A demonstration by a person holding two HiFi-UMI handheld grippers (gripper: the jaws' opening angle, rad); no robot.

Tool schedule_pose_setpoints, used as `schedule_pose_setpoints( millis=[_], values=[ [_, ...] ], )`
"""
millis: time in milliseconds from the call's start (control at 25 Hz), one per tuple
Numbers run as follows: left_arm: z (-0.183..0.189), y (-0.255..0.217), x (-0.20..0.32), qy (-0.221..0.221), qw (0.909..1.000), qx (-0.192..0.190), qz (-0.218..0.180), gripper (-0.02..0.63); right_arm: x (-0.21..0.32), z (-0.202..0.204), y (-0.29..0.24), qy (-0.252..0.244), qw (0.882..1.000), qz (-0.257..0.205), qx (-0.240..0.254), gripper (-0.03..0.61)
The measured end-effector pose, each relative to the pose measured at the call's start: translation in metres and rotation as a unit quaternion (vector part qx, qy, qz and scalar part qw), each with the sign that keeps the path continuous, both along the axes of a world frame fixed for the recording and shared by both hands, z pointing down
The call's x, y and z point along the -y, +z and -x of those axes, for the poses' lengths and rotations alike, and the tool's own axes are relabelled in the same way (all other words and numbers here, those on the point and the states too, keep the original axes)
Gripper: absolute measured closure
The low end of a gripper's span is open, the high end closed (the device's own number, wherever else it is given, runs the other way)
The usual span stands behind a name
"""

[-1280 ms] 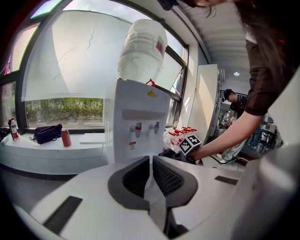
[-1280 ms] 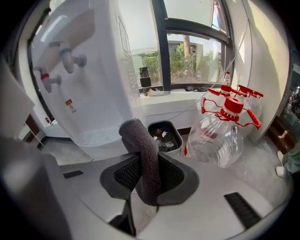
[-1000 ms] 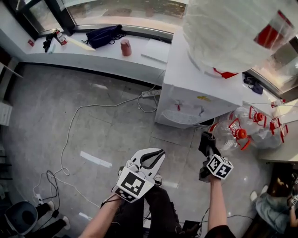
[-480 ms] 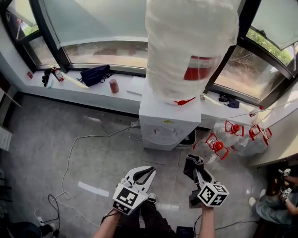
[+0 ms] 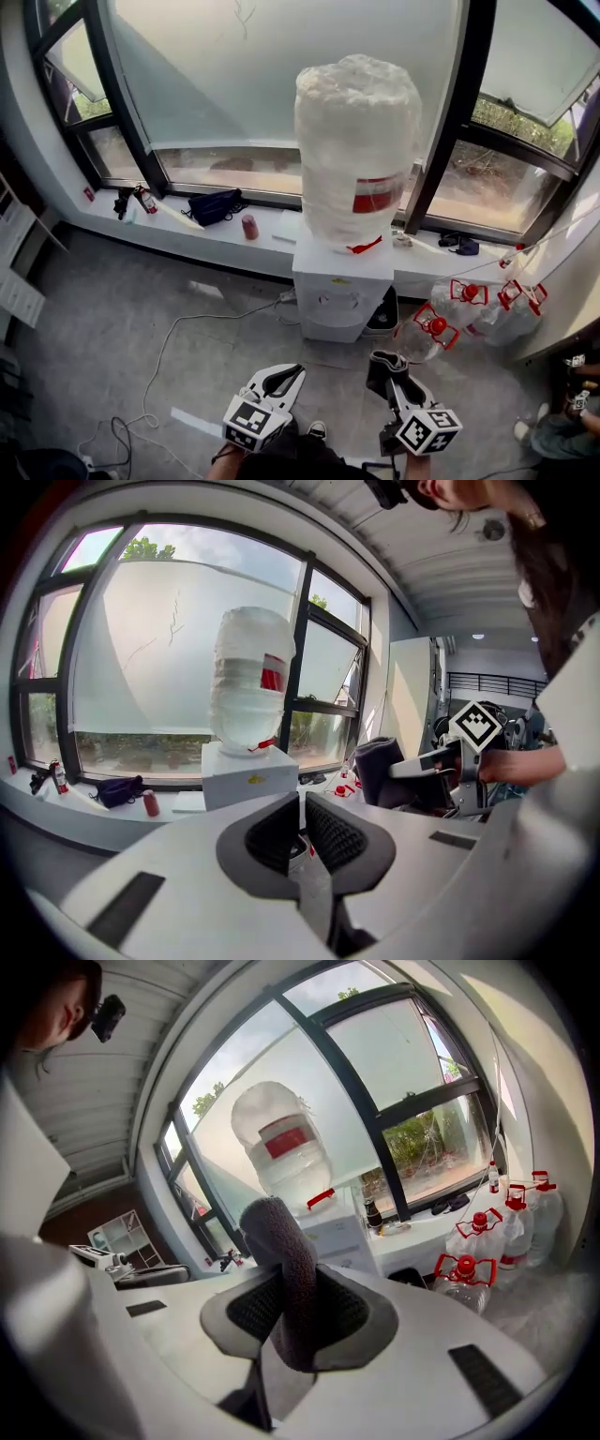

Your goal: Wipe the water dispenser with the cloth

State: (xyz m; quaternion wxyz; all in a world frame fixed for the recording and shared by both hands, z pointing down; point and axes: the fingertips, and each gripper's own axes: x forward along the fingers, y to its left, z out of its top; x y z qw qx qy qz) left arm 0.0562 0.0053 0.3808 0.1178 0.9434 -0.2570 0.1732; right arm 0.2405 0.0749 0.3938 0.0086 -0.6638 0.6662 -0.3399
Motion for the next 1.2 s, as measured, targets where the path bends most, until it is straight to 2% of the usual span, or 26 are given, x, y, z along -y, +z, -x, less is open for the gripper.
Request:
schedule_pose_setpoints(
  millis=[120,200,320,440,720,960,1200],
  values=[
    [0.001,-0.025,-0.011,-0.007,0.9999,-0.012,-0.004,0.594,-0.008,0.000,-0.009,0.002,1.000,-0.017,-0.001,0.474],
    [0.002,-0.030,-0.019,-0.004,0.9999,-0.004,-0.009,0.594,-0.011,0.000,-0.015,0.004,1.000,-0.024,-0.004,0.474],
    [0.002,-0.028,-0.037,0.009,0.9999,0.007,-0.001,0.594,-0.017,-0.004,-0.024,0.013,0.999,-0.033,-0.003,0.474],
    [-0.001,-0.046,-0.042,0.010,0.9999,-0.006,0.006,0.594,-0.024,-0.004,-0.030,0.019,0.999,-0.041,-0.001,0.474],
    [-0.004,-0.060,-0.041,0.040,0.9986,-0.017,-0.028,0.594,-0.036,0.001,-0.037,0.040,0.998,-0.052,-0.006,0.474],
    [0.017,-0.066,-0.059,0.068,0.9968,-0.024,-0.035,0.594,-0.055,0.029,-0.043,0.061,0.997,-0.055,-0.012,0.474],
    [0.051,-0.071,-0.088,0.098,0.9938,-0.036,-0.038,0.594,-0.081,0.080,-0.054,0.076,0.995,-0.061,-0.009,0.474]
  ],
)
